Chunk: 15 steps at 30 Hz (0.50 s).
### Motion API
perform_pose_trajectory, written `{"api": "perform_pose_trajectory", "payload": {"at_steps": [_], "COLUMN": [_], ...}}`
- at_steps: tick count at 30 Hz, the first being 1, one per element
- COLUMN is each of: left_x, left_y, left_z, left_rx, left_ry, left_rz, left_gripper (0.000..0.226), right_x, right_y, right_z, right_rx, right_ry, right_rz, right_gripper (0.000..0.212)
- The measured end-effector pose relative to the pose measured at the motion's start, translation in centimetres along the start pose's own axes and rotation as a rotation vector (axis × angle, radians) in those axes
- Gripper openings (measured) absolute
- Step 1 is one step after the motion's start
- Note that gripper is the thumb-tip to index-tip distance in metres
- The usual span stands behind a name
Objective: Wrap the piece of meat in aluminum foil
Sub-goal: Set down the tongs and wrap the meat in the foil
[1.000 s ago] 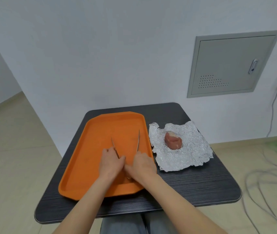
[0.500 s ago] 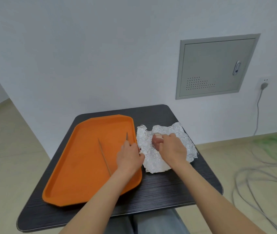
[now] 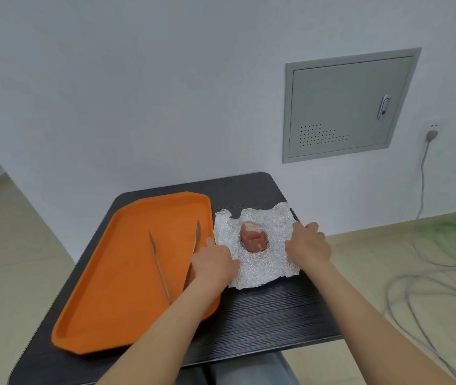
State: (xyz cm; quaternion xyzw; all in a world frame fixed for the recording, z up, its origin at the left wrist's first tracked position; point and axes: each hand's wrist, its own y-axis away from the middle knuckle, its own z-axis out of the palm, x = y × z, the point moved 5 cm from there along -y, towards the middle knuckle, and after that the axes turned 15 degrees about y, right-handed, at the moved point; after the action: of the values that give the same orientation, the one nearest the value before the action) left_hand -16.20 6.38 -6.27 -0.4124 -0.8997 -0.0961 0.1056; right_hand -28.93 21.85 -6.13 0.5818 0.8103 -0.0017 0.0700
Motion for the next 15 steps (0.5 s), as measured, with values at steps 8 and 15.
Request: {"api": "perform_pose_trajectory", "payload": {"at_steps": [8,15], "left_x": [0.3,0.6], "left_y": [0.5,0.1], "left_z": [-0.8,-1.9], "left_rx": [0.102,0.010], "left_ry": [0.139,0.542], "left_rz": [0.047,-0.031], "left_gripper": [0.026,0.047], "right_x": [0.2,0.6], "right_y": [-0.8,-0.9], "right_z": [0.5,1.4], "right_rx": [-0.031,-0.031], "right_ry": [-0.136,-0.121], "right_rz": [-0.017,-0.037], "right_gripper": [0.045,0.044]}}
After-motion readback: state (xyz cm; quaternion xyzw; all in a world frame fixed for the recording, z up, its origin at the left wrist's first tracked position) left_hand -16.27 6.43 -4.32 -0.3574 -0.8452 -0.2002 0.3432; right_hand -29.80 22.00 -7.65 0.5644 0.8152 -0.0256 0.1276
